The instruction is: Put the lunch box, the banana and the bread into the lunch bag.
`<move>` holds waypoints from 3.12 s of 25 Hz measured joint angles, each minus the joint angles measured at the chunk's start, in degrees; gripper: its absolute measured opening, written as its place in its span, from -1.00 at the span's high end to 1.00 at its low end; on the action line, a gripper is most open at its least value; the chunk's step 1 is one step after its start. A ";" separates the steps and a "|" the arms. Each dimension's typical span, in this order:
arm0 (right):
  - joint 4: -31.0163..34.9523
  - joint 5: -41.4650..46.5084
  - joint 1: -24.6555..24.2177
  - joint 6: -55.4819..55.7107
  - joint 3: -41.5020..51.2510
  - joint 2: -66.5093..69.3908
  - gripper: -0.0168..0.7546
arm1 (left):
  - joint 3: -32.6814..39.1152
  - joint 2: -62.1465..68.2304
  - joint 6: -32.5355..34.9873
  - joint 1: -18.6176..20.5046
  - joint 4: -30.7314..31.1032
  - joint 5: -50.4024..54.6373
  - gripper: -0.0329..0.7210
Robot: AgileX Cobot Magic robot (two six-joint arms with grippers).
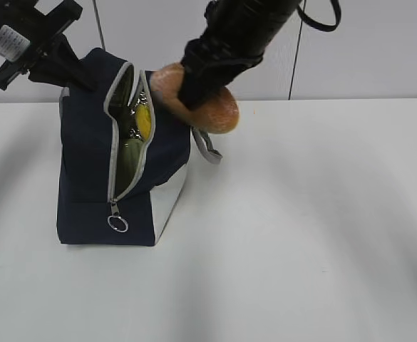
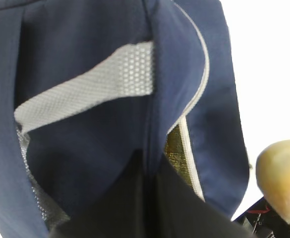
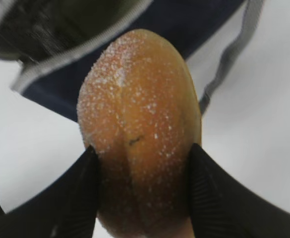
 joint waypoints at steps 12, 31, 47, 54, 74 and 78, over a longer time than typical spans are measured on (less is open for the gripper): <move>25.05 -14.88 0.00 0.70 -0.24 7.25 0.02 | 0.00 0.00 0.00 0.00 -0.05 0.00 0.92; 24.22 -13.73 0.70 0.70 -4.03 15.78 -0.70 | 0.00 0.00 0.00 0.00 -0.33 0.00 0.92; -1.77 3.03 -0.14 13.72 -19.90 15.73 -0.42 | 0.00 0.00 0.00 0.00 -0.33 0.00 0.92; -3.50 3.25 -0.50 21.84 -19.99 15.82 -0.39 | 0.00 0.00 0.00 0.00 -0.33 0.00 0.92; 0.60 3.52 -0.50 22.56 -22.62 20.17 0.97 | 0.00 0.00 0.21 -0.06 -0.45 0.00 0.92; 0.28 4.08 -0.50 22.46 -22.99 19.15 0.98 | 0.00 0.00 1.17 -0.79 -3.73 0.00 0.92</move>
